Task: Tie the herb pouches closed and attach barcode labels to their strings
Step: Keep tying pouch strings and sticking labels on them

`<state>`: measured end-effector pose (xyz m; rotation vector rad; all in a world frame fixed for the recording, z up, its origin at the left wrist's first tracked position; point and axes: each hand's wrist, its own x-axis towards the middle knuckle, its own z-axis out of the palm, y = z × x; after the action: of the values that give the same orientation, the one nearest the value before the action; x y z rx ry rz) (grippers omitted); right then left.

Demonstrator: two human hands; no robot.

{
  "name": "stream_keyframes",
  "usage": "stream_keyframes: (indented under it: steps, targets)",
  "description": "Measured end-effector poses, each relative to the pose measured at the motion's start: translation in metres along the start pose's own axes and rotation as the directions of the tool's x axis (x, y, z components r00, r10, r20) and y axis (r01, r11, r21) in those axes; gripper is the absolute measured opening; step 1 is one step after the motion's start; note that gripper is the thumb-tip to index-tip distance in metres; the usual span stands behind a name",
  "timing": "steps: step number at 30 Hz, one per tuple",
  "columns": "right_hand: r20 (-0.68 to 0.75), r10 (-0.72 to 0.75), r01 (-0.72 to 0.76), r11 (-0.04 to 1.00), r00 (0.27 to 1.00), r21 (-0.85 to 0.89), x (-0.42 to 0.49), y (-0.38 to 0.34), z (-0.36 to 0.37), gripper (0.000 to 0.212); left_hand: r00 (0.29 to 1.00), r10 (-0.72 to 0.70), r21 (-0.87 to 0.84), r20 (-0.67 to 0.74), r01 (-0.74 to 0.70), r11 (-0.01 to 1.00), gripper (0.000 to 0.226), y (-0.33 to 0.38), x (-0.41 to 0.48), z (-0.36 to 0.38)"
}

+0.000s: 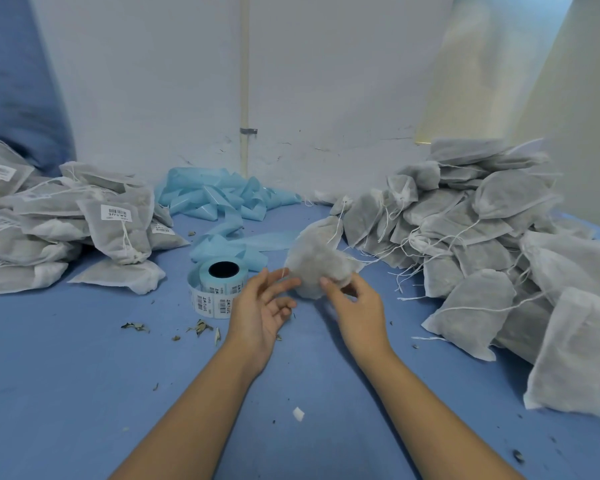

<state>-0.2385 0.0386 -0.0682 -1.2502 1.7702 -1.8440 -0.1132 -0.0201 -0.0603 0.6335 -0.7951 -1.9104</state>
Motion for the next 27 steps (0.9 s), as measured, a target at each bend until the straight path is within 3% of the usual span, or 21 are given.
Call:
stream_keyframes:
  steps: [2, 4, 7, 11, 16, 23, 27]
  targets:
    - [-0.049, 0.137, -0.12, 0.958, 0.989, 0.259, 0.002, -0.001, -0.001, 0.006, 0.996, 0.071, 0.032, -0.057, -0.069, 0.997, 0.014, -0.001, -0.001, 0.0]
    - [-0.089, 0.24, -0.187, 0.9, 0.967, 0.395, 0.004, -0.002, -0.004, 0.011, 0.989, 0.132, 0.141, -0.069, -0.121, 0.983, 0.02, -0.003, -0.002, 0.002]
    - [-0.132, 0.298, -0.21, 0.866, 0.945, 0.454, 0.006, -0.003, -0.007, 0.016, 0.99, 0.141, 0.331, 0.012, -0.137, 0.934, 0.023, -0.006, -0.005, 0.006]
    - [-0.22, 0.351, -0.255, 0.894, 0.91, 0.369, 0.009, -0.002, -0.005, 0.026, 0.99, 0.092, 0.51, 0.111, -0.136, 0.849, 0.011, -0.011, -0.008, 0.009]
    - [-0.136, 0.439, -0.321, 0.804, 0.888, 0.501, 0.007, -0.004, 0.003, 0.018, 0.979, 0.047, 0.666, 0.197, -0.169, 0.727, 0.014, -0.011, -0.008, 0.006]
    - [0.093, 0.446, -0.341, 0.516, 0.89, 0.786, 0.005, -0.01, 0.005, 0.021, 0.971, 0.027, 0.609, 0.238, -0.171, 0.774, 0.017, -0.01, -0.008, 0.005]
    - [0.153, 0.447, -0.365, 0.436, 0.881, 0.823, 0.007, -0.01, 0.004, 0.023, 0.973, 0.029, 0.629, 0.228, -0.17, 0.758, 0.01, -0.012, -0.007, 0.004]
